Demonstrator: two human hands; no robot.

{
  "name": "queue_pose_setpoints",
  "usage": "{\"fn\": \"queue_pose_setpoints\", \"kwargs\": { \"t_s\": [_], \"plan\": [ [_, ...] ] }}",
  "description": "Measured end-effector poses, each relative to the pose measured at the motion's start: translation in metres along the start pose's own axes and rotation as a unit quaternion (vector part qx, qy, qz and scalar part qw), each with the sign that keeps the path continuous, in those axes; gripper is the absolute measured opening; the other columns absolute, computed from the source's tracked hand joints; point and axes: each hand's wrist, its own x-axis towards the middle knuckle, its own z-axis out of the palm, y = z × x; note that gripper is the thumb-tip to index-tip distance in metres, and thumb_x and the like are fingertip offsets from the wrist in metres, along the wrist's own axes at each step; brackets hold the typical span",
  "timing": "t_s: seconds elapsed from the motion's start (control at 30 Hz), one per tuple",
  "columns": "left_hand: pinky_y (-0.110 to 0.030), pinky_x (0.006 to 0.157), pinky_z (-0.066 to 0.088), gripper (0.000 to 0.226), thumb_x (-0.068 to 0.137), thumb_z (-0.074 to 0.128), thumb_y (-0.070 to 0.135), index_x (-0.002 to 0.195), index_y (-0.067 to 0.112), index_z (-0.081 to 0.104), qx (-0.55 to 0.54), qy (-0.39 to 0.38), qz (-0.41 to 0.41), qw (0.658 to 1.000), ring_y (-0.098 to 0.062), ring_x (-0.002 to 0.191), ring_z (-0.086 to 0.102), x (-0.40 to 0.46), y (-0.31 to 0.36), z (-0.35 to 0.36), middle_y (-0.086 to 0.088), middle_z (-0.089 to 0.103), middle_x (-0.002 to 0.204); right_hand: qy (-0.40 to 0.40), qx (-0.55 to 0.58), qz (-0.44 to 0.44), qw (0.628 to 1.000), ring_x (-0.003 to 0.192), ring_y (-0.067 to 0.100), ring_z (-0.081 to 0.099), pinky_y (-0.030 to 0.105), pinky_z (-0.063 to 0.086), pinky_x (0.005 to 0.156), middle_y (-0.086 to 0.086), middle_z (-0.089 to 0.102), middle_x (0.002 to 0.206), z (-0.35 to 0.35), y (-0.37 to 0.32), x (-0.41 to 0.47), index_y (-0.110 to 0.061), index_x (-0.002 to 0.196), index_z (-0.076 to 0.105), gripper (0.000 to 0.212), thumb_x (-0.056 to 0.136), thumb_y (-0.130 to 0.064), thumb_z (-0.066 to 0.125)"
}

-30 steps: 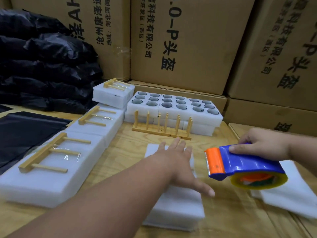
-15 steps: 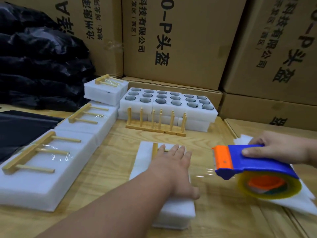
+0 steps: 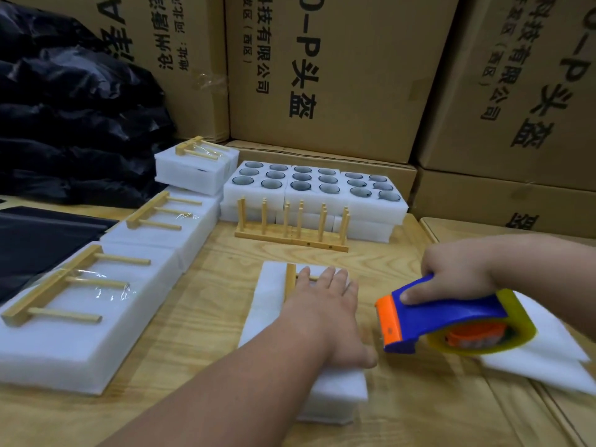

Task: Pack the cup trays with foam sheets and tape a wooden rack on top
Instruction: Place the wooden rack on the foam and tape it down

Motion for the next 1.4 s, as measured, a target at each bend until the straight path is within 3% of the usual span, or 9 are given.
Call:
{"fn": "queue_pose_setpoints", "kwargs": {
  "t_s": [0.23,0.43,0.57,0.63,0.73,0.87,1.0,1.3,1.4],
  "plan": [
    [-0.060,0.123,-0.008,0.114,0.082,0.047,0.080,0.164,0.018,-0.002,-0.016,0.016,0.008,1.000,-0.023,0.158,-0.013,0.001,-0.001,0.001,-0.006,-0.008,0.172,0.001,-0.082,-0.010,0.997,0.071,0.017,0.055,0.034,0.039,0.064,0.000,0.058,0.079,-0.008,-0.058,0.023,-0.017,0.074,0.056,0.068,0.085,-0.083,0.042],
    [-0.062,0.123,-0.006,0.110,0.084,0.042,0.081,0.164,0.017,0.001,-0.007,0.028,0.013,1.000,-0.024,0.158,-0.009,0.001,0.000,0.002,-0.005,0.002,0.172,0.013,-0.084,-0.009,0.996,0.099,0.027,0.046,0.039,0.035,0.087,0.011,0.059,0.126,-0.028,-0.094,0.024,-0.016,0.126,0.063,0.073,0.101,-0.068,0.018],
    [-0.063,0.122,-0.004,0.107,0.085,0.038,0.083,0.164,0.018,0.004,0.014,0.020,0.009,1.000,-0.028,0.158,0.000,0.002,0.001,0.000,-0.008,0.009,0.170,0.047,-0.084,-0.031,0.995,0.106,0.028,0.048,0.039,0.031,0.087,0.010,0.058,0.139,-0.033,-0.111,0.025,-0.014,0.131,0.063,0.078,0.102,-0.068,0.014],
    [-0.064,0.122,-0.005,0.104,0.085,0.038,0.082,0.164,0.020,0.008,0.023,0.015,0.007,1.000,-0.030,0.157,0.004,0.002,0.002,0.000,-0.010,0.014,0.169,0.044,-0.086,-0.030,0.995,0.116,0.031,0.052,0.039,0.031,0.086,0.010,0.058,0.141,-0.032,-0.118,0.026,-0.016,0.131,0.064,0.080,0.101,-0.070,0.013],
    [-0.061,0.121,0.003,0.091,0.084,0.041,0.079,0.159,0.027,0.027,0.024,0.012,0.010,1.000,-0.034,0.151,0.021,0.000,0.003,-0.003,-0.009,0.035,0.160,0.051,-0.102,-0.014,0.993,0.110,0.030,0.053,0.040,0.033,0.084,0.007,0.061,0.138,-0.022,-0.127,0.031,-0.023,0.125,0.068,0.083,0.096,-0.077,0.011],
    [-0.056,0.118,0.012,0.063,0.085,0.040,0.077,0.132,0.039,0.058,0.024,-0.002,0.013,1.000,-0.029,0.136,0.040,-0.001,0.005,-0.007,0.006,0.062,0.132,0.067,-0.133,0.009,0.989,0.125,0.029,0.055,0.041,0.036,0.083,0.003,0.062,0.138,-0.007,-0.130,0.040,-0.027,0.126,0.068,0.094,0.089,-0.082,0.001],
    [-0.060,0.120,0.006,0.066,0.086,0.040,0.076,0.135,0.035,0.057,0.025,-0.015,0.008,1.000,-0.034,0.140,0.036,-0.001,0.007,-0.009,0.002,0.060,0.137,0.065,-0.131,-0.014,0.989,0.127,0.029,0.054,0.043,0.035,0.085,0.003,0.061,0.140,-0.006,-0.126,0.040,-0.026,0.127,0.067,0.095,0.089,-0.081,-0.001],
    [-0.054,0.112,0.015,0.073,0.080,0.032,0.081,0.133,0.038,0.058,0.034,0.003,0.017,0.999,-0.029,0.138,0.040,0.003,0.004,-0.002,0.009,0.060,0.137,0.053,-0.189,-0.013,0.980,0.131,0.030,0.053,0.041,0.033,0.083,0.005,0.058,0.144,-0.011,-0.140,0.044,-0.024,0.133,0.063,0.092,0.093,-0.076,-0.001],
    [-0.059,0.112,0.017,0.079,0.080,0.033,0.082,0.139,0.033,0.053,0.044,0.021,0.019,0.999,-0.035,0.140,0.037,0.003,0.003,-0.001,-0.001,0.056,0.142,0.038,-0.140,-0.024,0.989,0.127,0.034,0.053,0.044,0.033,0.085,0.009,0.059,0.141,-0.012,-0.131,0.040,-0.025,0.136,0.061,0.083,0.097,-0.073,0.005]
  ]
}}
